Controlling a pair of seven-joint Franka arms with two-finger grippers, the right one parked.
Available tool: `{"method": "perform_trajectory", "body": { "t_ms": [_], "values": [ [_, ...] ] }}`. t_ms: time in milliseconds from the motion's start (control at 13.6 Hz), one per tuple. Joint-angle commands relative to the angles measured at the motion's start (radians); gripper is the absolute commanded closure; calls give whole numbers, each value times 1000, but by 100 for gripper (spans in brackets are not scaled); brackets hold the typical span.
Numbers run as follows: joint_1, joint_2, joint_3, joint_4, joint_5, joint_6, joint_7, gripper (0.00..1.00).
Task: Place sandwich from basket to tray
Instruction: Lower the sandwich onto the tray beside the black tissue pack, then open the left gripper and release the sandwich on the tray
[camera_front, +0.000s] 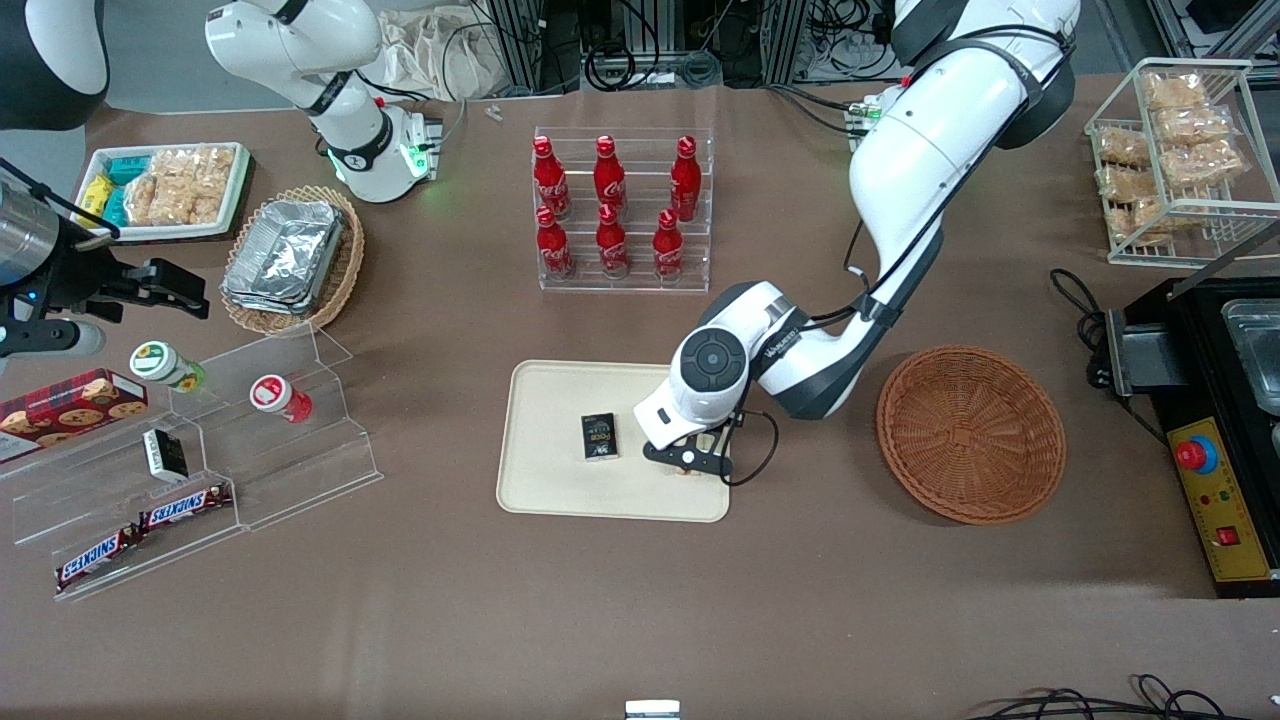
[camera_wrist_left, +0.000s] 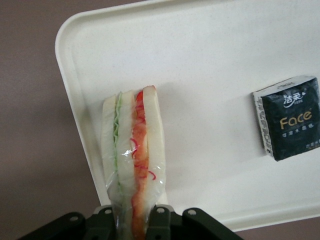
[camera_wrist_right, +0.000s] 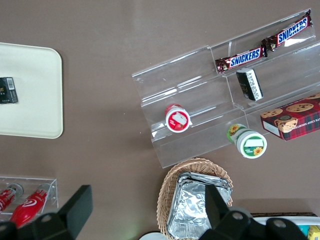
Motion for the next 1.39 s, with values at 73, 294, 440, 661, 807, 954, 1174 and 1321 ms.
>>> {"method": "perform_trajectory", "body": {
  "t_ms": [73, 294, 440, 661, 807, 954, 1174, 1321],
  "values": [
    [-13, 16, 5, 35, 22, -4, -19, 66],
    [-13, 13, 5, 33, 22, -7, -71, 19],
    [-15, 11, 3, 31, 25, -8, -110, 1],
    [-12, 1, 3, 31, 17, -16, -121, 1],
    [-1, -37, 2, 35, 5, -68, -162, 1],
    [31, -102, -3, 39, -21, -169, -145, 1],
    [111, -234, -1, 36, -166, -307, -31, 2],
    [187, -335, -1, 30, -237, -442, 57, 1]
  ]
}}
